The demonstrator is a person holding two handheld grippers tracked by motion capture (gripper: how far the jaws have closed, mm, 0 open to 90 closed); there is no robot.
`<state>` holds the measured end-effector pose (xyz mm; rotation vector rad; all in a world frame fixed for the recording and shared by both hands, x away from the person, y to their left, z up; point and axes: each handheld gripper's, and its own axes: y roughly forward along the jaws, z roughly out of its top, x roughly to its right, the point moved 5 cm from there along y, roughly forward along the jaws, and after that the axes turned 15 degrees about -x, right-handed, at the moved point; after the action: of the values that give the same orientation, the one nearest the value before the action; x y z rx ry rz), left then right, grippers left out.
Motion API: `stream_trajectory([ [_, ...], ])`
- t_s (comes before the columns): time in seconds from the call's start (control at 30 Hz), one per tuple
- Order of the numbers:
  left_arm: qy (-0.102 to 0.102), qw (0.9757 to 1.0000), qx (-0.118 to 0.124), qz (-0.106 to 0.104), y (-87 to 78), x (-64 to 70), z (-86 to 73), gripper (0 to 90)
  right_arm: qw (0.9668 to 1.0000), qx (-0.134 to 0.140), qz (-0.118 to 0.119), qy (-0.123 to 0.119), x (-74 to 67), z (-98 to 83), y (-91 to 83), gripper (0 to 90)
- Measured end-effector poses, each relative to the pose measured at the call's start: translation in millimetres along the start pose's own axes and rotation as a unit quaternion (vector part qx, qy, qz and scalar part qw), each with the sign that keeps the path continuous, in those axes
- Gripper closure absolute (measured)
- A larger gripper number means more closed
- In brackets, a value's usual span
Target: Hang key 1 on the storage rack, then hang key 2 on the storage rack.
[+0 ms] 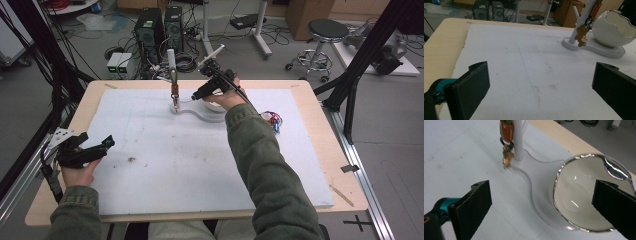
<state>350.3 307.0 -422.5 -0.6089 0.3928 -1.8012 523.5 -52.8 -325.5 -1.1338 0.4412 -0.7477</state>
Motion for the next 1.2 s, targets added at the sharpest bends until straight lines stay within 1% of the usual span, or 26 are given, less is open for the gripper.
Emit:
stream_trajectory([
  [0.03, -0.001, 1.0, 0.001, 0.0, 0.3, 0.1, 0.1, 1.8, 1.0, 0.007, 0.004, 0.003, 1.5, -2.5, -1.1, 1.9],
  [0.1, 0.0, 1.0, 0.0, 0.0, 0.7, 0.3, -0.1, 1.8, 0.9999, 0.007, 0.01, 0.004, 4.0, -7.2, -1.2, 1.8],
  [0.13, 0.001, 1.0, -0.002, 0.0, 0.7, 0.5, -0.2, 1.7, 0.9999, 0.007, 0.008, 0.003, 5.5, -9.1, -0.7, 1.8],
  [0.2, 0.002, 1.0, -0.002, -0.001, 0.9, 0.8, -0.3, 1.8, 0.9999, 0.005, 0.009, 0.008, 8.0, -15.3, 0.2, 1.8],
  [0.27, 0.002, 1.0, -0.002, -0.001, 1.1, 1.0, -0.3, 1.8, 0.9999, -0.004, 0.005, 0.009, 11.4, -20.7, 0.2, 1.9],
  [0.3, 0.002, 1.0, -0.002, -0.001, 1.0, 1.0, -0.3, 1.7, 0.9999, 0.004, 0.005, 0.011, 13.1, -23.5, -0.9, 1.9],
  [0.37, 0.002, 1.0, -0.002, -0.001, 1.1, 1.0, -0.3, 1.8, 0.9997, 0.01, 0.01, 0.018, 16.3, -29.2, -2.1, 1.9],
  [0.5, 0.003, 1.0, -0.003, -0.001, 1.1, 1.6, -0.4, 1.8, 0.9996, 0.009, 0.007, 0.026, 24.3, -42.2, -1.7, 1.9],
  [0.57, 0.004, 1.0, -0.003, -0.001, 1.3, 1.9, -0.5, 1.8, 0.9993, 0.013, 0.011, 0.034, 27.6, -47.5, -2.6, 1.9],
  [0.67, 0.006, 1.0, -0.004, -0.001, 1.4, 2.6, -0.5, 1.8, 0.9991, 0.015, 0.011, 0.038, 34.2, -57.4, -1.3, 1.9],
  [0.73, 0.007, 1.0, -0.004, -0.002, 1.4, 2.9, -0.5, 1.8, 0.9991, 0.006, 0.008, 0.042, 37.9, -63.6, 0.9, 1.9],
  [0.8, 0.007, 1.0, -0.005, -0.002, 1.4, 3.1, -0.5, 1.8, 0.9987, 0.013, 0.006, 0.048, 42.3, -69.1, 1.8, 1.9],
  [0.93, 0.006, 1.0, -0.004, -0.002, 1.2, 3.1, -0.4, 1.8, 0.998, 0.013, 0.005, 0.061, 51.2, -80.8, 5.2, 1.9],
  [1.0, 0.005, 1.0, -0.003, -0.002, 1.3, 2.8, -0.4, 1.8, 0.9976, 0.019, 0.005, 0.066, 55.3, -85.7, 4.8, 1.9],
  [1.2, 0.007, 1.0, -0.005, -0.001, 1.3, 2.7, -0.6, 1.8, 0.9971, 0.028, 0.001, 0.071, 64.9, -98.5, 1.8, 1.9],
])
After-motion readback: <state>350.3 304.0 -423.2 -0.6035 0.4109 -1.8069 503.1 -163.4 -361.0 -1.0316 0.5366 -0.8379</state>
